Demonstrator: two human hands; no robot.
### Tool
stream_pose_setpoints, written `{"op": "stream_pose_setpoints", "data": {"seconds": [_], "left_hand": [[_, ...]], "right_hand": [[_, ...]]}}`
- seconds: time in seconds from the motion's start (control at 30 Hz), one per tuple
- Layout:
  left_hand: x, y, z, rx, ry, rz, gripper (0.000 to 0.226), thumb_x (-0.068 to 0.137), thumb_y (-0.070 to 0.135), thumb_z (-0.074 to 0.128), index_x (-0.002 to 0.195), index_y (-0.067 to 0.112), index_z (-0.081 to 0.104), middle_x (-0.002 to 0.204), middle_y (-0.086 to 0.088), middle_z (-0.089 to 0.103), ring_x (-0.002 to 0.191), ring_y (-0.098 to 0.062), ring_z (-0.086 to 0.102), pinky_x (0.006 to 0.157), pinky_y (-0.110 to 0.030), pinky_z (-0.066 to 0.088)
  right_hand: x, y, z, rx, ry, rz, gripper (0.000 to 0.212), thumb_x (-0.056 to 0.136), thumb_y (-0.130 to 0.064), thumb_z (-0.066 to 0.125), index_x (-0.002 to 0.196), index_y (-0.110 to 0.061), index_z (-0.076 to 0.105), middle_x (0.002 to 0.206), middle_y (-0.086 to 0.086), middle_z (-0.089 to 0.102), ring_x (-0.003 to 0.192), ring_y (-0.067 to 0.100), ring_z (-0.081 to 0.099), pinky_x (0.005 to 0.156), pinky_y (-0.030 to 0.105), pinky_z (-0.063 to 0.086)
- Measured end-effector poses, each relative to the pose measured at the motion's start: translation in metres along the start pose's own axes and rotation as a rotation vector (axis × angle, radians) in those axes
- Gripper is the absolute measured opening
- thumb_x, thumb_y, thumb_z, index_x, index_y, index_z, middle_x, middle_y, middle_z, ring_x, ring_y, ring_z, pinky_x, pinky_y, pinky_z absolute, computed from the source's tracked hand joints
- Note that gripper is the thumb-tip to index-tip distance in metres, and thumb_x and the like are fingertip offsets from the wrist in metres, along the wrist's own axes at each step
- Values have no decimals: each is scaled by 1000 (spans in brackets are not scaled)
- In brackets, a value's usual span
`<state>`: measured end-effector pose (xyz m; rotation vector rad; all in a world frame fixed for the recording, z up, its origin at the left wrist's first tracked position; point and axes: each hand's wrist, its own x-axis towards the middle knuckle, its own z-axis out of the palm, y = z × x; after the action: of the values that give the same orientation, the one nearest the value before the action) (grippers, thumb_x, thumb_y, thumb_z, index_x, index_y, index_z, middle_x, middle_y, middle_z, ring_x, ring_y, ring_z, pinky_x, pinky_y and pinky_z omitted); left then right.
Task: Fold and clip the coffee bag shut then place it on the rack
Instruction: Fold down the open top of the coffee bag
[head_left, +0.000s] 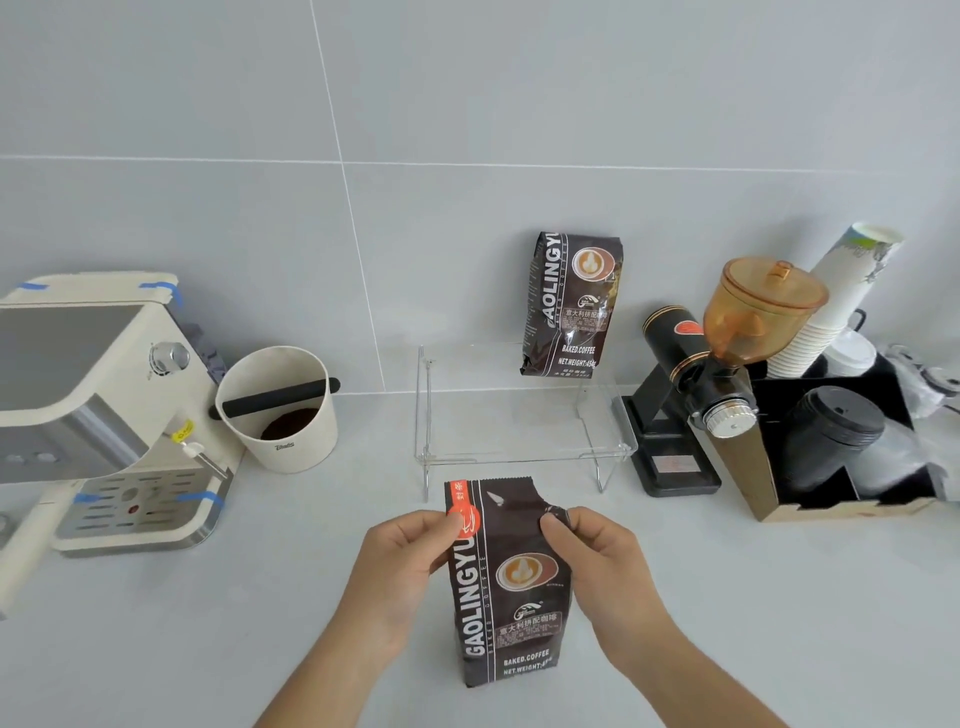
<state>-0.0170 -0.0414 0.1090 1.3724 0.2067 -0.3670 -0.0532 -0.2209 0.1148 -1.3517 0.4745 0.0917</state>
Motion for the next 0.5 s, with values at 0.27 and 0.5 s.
{"op": "stream_pose_setpoints", "data": {"seconds": [0.27,0.5], "left_hand": [[2,7,4,8,46,21,18,85,14,66,80,2,77,89,-18,78,78,-20,70,84,-31,52],[-1,6,0,50,85,37,18,86,15,65,79,4,77,90,-18,77,80,-18,67,87,-33,48]], "right_hand": [[2,-6,4,-153,19,-55,21,96,-15,59,82,0,67,68,3,76,59,15,71,55,27,53],[4,-4,8,-135,18,-79,22,95,-11,60,77,0,66,70,8,73,64,20,68,62,33,53]]}}
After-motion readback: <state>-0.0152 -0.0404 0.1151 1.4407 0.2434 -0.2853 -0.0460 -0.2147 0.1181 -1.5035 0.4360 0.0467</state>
